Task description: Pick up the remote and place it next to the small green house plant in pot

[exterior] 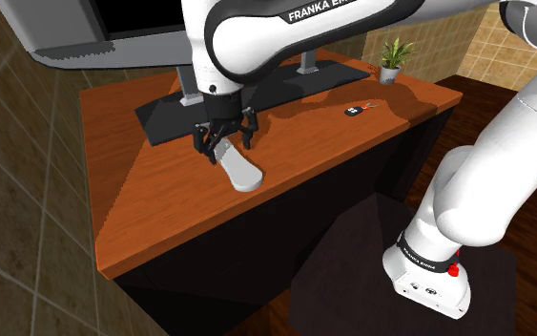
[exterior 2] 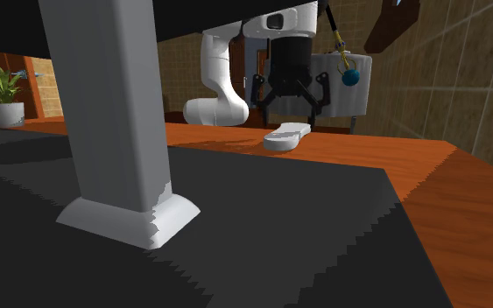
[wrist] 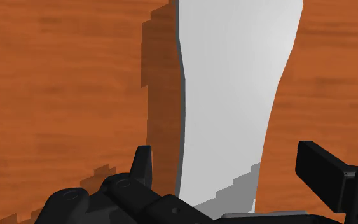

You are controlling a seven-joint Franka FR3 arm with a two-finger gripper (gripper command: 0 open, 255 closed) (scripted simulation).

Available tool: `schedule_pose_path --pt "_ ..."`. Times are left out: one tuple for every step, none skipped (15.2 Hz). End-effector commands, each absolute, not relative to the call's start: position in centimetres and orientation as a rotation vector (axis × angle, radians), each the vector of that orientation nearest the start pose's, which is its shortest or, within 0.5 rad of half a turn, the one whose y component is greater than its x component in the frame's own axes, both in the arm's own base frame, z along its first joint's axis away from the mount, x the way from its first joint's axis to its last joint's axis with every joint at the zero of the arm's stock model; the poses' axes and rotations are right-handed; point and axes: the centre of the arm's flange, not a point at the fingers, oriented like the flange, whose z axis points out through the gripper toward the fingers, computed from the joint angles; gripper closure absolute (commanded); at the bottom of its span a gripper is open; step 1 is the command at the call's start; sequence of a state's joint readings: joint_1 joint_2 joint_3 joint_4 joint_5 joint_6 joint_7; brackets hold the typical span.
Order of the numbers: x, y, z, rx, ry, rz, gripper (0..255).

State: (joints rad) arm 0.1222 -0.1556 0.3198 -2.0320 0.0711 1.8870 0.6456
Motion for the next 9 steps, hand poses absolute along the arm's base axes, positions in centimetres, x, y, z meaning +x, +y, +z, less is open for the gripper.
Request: schedule_pose_path --pt "45.97 23.07 50.17 -3.103 0.357 0.010 0" --pt "45.97 23.07 50.17 -3.103 0.357 0.010 0" --pt "45.97 23.07 50.17 -3.103 0.357 0.010 0" --pt "45.97 23.07 50.17 -3.103 0.357 0.010 0" --pt "45.97 23.07 50.17 -3.103 0.357 0.010 0" --pt "45.97 23.07 50.17 -3.103 0.357 0.010 0" --pt "45.97 23.07 50.17 -3.103 0.357 0.010 0" --pt "45.98 23.07 50.17 -3.103 0.357 0.010 0" --pt "45.98 23.07 50.17 -3.103 0.357 0.010 255"
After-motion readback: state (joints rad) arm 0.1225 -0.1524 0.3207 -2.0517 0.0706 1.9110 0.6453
